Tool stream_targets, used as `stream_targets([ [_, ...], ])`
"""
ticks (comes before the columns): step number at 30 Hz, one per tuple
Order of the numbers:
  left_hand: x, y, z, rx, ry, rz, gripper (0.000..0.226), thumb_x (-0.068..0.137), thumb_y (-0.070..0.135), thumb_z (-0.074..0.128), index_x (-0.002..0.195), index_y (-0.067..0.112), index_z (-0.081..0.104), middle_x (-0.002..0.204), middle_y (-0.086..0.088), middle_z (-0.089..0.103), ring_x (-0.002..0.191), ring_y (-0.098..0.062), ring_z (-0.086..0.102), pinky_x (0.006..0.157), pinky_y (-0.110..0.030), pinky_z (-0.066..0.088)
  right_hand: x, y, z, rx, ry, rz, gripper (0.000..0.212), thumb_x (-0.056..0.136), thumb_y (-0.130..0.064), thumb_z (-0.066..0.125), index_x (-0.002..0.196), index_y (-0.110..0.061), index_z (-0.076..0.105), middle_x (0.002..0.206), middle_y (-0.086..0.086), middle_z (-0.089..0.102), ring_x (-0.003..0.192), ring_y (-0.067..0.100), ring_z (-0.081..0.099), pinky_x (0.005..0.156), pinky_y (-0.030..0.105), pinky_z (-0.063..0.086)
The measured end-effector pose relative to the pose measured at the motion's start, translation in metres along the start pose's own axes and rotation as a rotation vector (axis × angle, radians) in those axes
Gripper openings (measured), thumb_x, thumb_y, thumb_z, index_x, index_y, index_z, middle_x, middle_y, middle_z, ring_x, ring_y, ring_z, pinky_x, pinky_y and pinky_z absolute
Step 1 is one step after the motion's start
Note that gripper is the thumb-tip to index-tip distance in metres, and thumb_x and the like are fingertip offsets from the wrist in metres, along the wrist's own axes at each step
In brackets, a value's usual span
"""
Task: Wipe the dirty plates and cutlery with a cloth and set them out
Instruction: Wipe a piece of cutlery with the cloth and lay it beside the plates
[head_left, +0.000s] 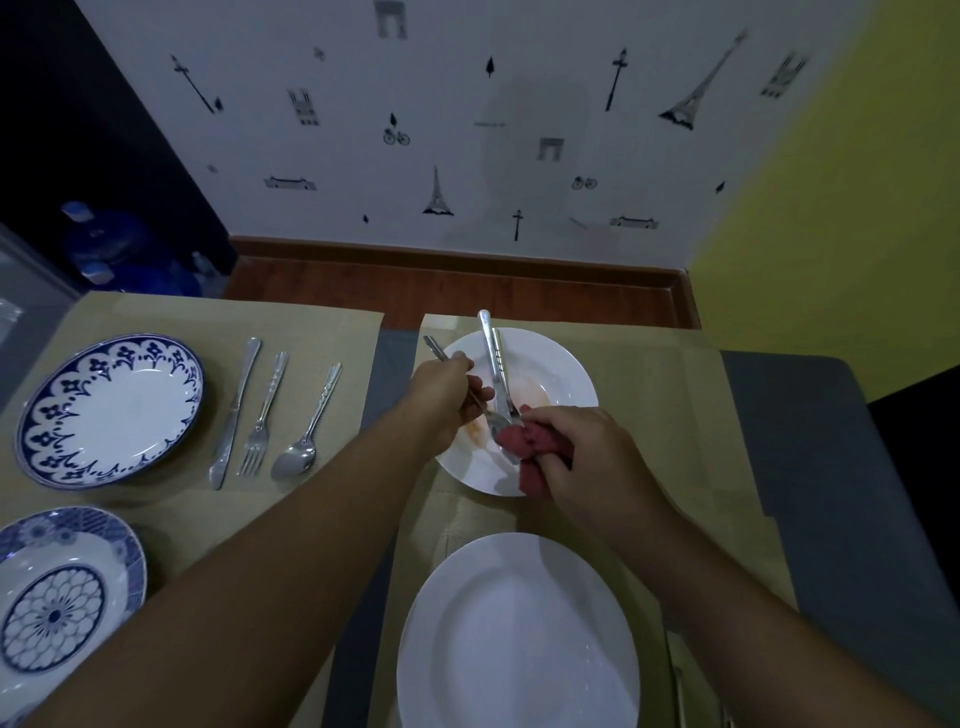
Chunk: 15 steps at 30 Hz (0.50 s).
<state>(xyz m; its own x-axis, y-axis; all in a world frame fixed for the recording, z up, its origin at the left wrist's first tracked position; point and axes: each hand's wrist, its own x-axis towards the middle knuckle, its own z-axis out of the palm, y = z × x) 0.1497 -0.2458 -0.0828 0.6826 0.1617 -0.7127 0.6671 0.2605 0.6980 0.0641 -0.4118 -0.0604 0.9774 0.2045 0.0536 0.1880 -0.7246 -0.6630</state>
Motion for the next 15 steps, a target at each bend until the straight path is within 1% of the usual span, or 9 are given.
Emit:
stream_targets([
  [1,-0.002,0.001,-0.002,-0.005,-0.034,-0.011,0.021,0.106,0.015,0.044,0.105,0.003,0.061,0.083,-0.011,0.056,0.077,-0.022,0.062,0.080,-0.037,0.057,0.000,0.000,0.001,-0.001,-0.004,0.002,0.037,0.083,-0.004,0.064,0.115,-0.021,0.070,0.107,-0.005,0.071,0.101,0.016,0.055,0.083,0.019,0.039],
  [2,-0.004,0.003,-0.004,0.005,-0.070,-0.018,0.020,0.105,0.011,0.044,0.110,0.001,0.062,0.088,-0.014,0.057,0.081,-0.023,0.062,0.075,-0.036,0.060,0.000,0.000,0.001,-0.003,-0.009,0.005,0.037,0.084,-0.005,0.064,0.116,-0.022,0.070,0.107,-0.005,0.070,0.101,0.016,0.055,0.083,0.019,0.039],
  [4,-0.006,0.005,-0.009,0.039,-0.114,-0.017,0.020,0.104,0.008,0.048,0.114,-0.001,0.062,0.095,-0.016,0.058,0.086,-0.023,0.063,0.061,-0.033,0.061,0.001,0.000,0.001,-0.010,-0.018,0.001,0.038,0.084,-0.005,0.063,0.116,-0.023,0.069,0.107,-0.006,0.070,0.101,0.015,0.054,0.083,0.019,0.039],
  [5,-0.006,0.004,-0.011,0.047,-0.116,-0.013,0.019,0.102,0.008,0.052,0.114,-0.002,0.063,0.095,-0.016,0.060,0.086,-0.023,0.065,0.057,-0.032,0.061,0.000,0.001,0.001,-0.013,-0.023,0.002,0.039,0.083,-0.006,0.063,0.117,-0.024,0.068,0.108,-0.006,0.069,0.102,0.014,0.054,0.084,0.020,0.040],
  [6,-0.006,0.004,-0.013,0.051,-0.108,-0.011,0.019,0.100,0.008,0.057,0.113,-0.003,0.064,0.093,-0.016,0.063,0.085,-0.024,0.068,0.058,-0.034,0.062,0.000,0.002,0.001,-0.014,-0.028,0.008,0.040,0.084,-0.007,0.063,0.119,-0.025,0.067,0.109,-0.006,0.069,0.103,0.014,0.054,0.085,0.021,0.041],
  [10,-0.006,-0.002,-0.020,0.094,-0.068,-0.010,0.018,0.088,0.008,0.074,0.104,0.001,0.072,0.091,-0.015,0.076,0.082,-0.026,0.076,0.075,-0.044,0.064,0.000,-0.001,0.000,0.005,-0.040,0.006,0.041,0.085,-0.011,0.064,0.124,-0.024,0.064,0.113,-0.008,0.066,0.103,0.011,0.055,0.088,0.021,0.042],
  [13,-0.013,-0.005,-0.021,0.113,-0.124,0.005,0.016,0.084,0.009,0.078,0.098,0.002,0.074,0.084,-0.013,0.078,0.077,-0.024,0.076,0.080,-0.045,0.063,0.011,-0.008,0.002,-0.004,-0.046,-0.095,0.035,0.087,-0.009,0.062,0.120,-0.020,0.065,0.110,-0.005,0.067,0.100,0.009,0.052,0.088,0.017,0.039],
  [15,-0.015,-0.004,-0.020,0.129,-0.155,0.025,0.017,0.084,0.012,0.078,0.097,0.002,0.074,0.087,-0.015,0.078,0.081,-0.026,0.076,0.080,-0.043,0.063,0.025,-0.012,0.005,-0.015,-0.064,-0.135,0.032,0.089,-0.010,0.058,0.120,-0.018,0.066,0.110,-0.003,0.068,0.100,0.010,0.053,0.090,0.017,0.037],
])
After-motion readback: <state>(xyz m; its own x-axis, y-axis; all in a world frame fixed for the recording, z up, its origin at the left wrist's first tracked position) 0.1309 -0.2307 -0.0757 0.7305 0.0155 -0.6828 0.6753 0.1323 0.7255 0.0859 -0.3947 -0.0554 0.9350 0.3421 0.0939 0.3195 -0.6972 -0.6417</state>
